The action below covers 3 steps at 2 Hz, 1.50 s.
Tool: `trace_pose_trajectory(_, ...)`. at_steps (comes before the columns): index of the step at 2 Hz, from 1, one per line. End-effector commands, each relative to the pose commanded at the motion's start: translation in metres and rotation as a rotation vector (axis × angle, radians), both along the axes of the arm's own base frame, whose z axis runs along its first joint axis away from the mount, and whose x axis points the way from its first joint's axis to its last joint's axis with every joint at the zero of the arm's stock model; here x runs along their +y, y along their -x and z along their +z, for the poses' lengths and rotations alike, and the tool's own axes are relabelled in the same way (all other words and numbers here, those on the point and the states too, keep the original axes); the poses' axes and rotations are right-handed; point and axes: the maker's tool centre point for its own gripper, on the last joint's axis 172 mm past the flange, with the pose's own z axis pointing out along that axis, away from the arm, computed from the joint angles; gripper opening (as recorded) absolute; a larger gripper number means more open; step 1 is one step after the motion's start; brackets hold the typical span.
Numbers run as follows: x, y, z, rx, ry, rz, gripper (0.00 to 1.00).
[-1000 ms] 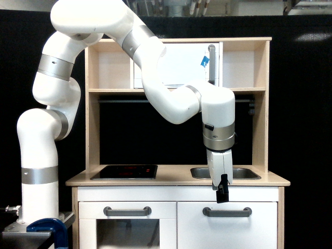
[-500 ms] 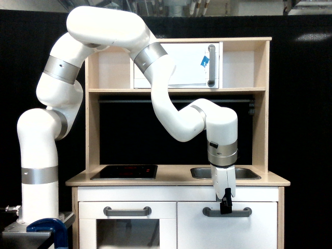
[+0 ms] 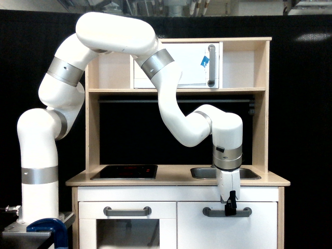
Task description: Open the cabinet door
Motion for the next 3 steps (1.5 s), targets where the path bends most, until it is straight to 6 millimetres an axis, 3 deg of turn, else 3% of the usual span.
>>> trace_pose_trajectory(2, 0.027, 0.011, -0.025, 0.0, 0.0, 0.0, 1.0)
trace_pose_trajectory(3, 0.025, 0.013, -0.035, 0.0, 0.0, 0.0, 1.0)
